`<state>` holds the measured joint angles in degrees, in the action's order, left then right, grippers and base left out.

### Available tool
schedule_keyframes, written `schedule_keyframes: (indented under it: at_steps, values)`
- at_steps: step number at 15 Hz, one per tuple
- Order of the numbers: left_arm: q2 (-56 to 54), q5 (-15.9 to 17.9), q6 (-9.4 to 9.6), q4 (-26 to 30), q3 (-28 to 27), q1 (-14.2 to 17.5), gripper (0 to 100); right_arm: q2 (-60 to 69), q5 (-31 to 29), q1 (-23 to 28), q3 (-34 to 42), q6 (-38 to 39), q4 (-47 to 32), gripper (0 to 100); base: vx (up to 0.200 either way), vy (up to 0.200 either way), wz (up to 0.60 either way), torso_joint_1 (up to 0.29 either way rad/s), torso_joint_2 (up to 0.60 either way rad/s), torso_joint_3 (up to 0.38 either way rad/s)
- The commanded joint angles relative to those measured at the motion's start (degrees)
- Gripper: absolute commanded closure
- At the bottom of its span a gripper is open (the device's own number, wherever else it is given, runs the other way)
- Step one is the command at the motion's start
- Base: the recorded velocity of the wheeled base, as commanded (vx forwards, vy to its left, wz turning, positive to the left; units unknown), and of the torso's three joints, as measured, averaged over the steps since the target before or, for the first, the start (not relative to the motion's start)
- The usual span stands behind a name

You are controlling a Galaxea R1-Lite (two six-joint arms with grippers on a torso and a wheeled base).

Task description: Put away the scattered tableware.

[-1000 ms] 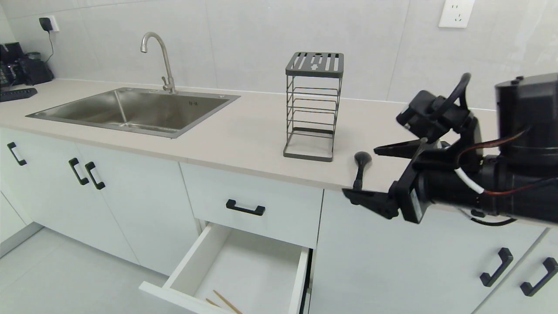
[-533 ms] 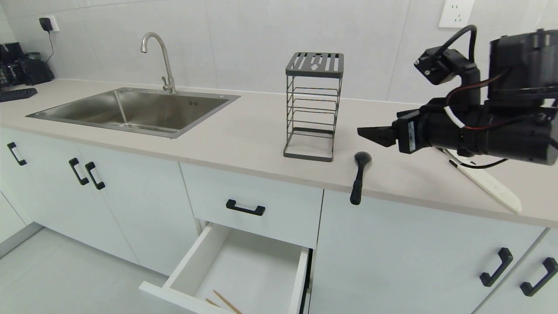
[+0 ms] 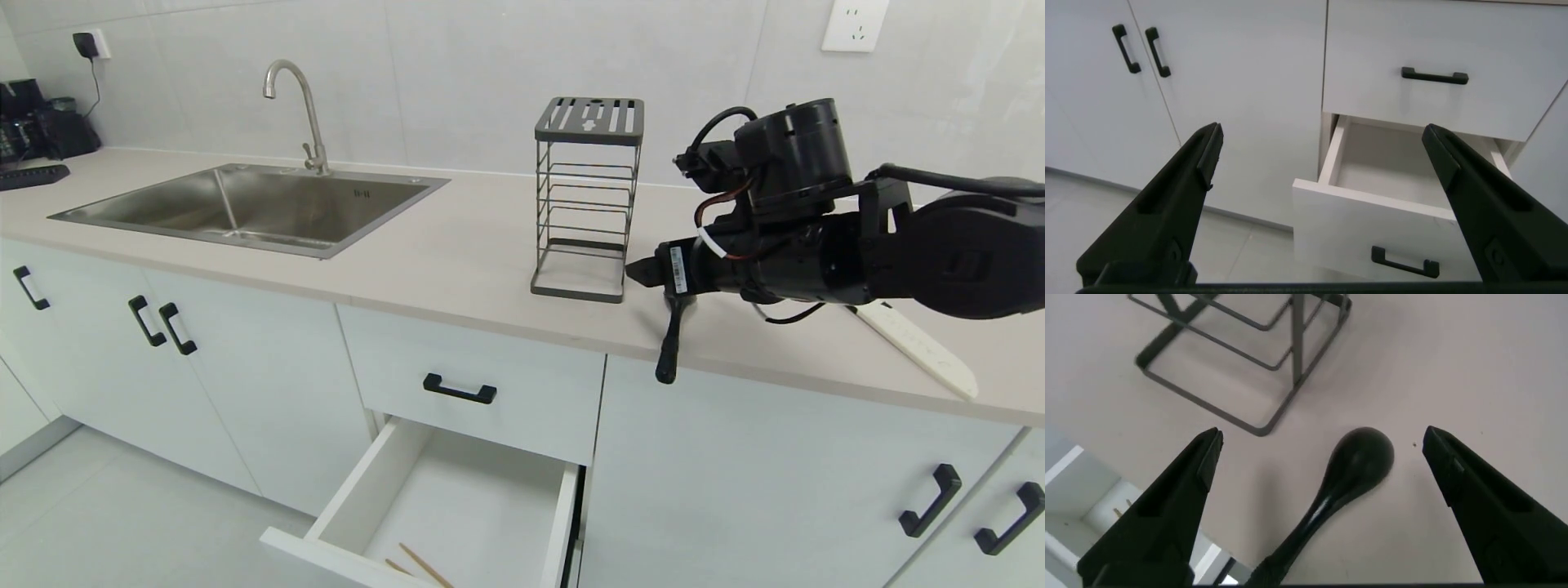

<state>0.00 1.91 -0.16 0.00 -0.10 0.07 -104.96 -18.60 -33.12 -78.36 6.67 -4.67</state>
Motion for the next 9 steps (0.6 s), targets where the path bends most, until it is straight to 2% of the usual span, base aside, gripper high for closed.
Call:
schedule_keyframes:
  at_steps: [1,5,9]
  values:
    - [0.09,0.02,-0.02,0.0,0.01,0.01,0,-0.77,-0.91,-0.19,-0.48,0.36,-0.34,0,0.0,0.0,0.0,0.0,0.0,0.0]
    - [0.09,0.02,-0.02,0.0,0.01,0.01,0,0.9,-5.13,-1.95,-0.04,4.93,-5.7,0,0.0,0.0,0.0,0.0,0.0,0.0]
    - [0.09,0.02,-0.02,0.0,0.01,0.01,0,0.2,-5.65,-1.95,0.31,5.37,-6.32,0,0.0,0.0,0.0,0.0,0.0,0.0]
